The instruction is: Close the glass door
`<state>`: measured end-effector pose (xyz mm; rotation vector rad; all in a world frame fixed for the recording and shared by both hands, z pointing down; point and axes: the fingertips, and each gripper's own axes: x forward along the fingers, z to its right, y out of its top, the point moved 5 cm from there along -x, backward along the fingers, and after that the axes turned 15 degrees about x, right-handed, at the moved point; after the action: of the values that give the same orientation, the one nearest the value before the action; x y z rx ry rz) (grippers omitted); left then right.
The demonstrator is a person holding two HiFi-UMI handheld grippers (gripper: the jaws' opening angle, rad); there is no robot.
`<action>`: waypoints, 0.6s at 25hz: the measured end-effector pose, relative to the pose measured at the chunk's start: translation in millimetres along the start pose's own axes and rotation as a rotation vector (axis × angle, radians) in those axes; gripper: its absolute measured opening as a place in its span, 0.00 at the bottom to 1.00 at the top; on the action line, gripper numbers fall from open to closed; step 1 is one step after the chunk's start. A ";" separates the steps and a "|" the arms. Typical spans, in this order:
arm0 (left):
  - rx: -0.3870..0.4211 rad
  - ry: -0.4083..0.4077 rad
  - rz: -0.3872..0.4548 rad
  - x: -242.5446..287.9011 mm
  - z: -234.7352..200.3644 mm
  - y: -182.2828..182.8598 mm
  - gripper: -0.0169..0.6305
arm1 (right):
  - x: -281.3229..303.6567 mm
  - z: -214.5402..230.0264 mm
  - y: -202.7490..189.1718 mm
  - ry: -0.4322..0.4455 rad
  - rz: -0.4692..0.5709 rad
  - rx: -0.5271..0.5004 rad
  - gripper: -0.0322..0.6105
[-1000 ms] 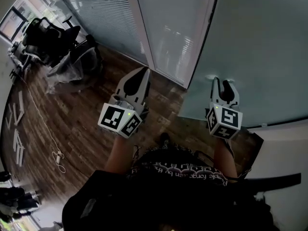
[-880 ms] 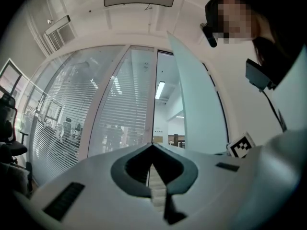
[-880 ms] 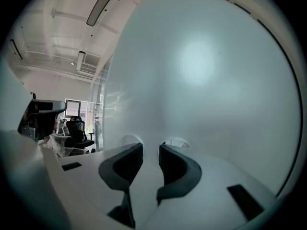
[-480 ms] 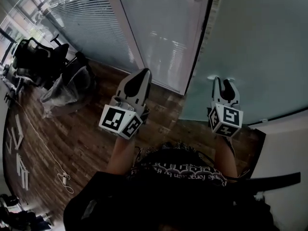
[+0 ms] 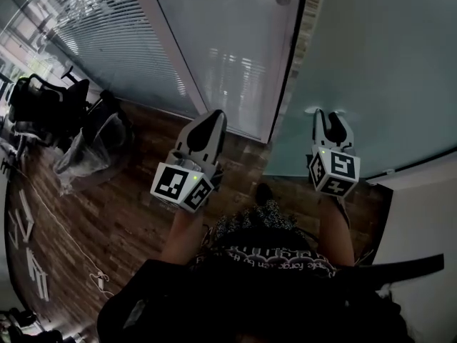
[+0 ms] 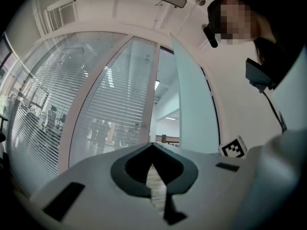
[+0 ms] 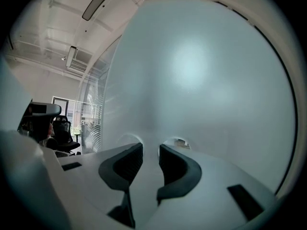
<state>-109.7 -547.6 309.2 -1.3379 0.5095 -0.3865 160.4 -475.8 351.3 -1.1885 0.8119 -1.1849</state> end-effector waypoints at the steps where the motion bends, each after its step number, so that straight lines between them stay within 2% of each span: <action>1: -0.002 0.002 0.002 2.7 -1.8 0.2 0.03 | 3.0 0.7 2.0 0.000 0.000 -0.002 0.22; 6: -0.002 0.005 -0.003 17.6 -9.5 -9.8 0.03 | 21.7 7.1 1.7 -0.007 -0.002 -0.001 0.22; 15: 0.010 0.005 0.009 54.1 -27.2 -6.7 0.03 | 51.6 10.9 13.7 -0.028 -0.012 -0.012 0.22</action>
<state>-79.8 -600.5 304.8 -1.3252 0.5170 -0.3844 186.2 -523.5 346.0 -1.2190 0.7925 -1.1721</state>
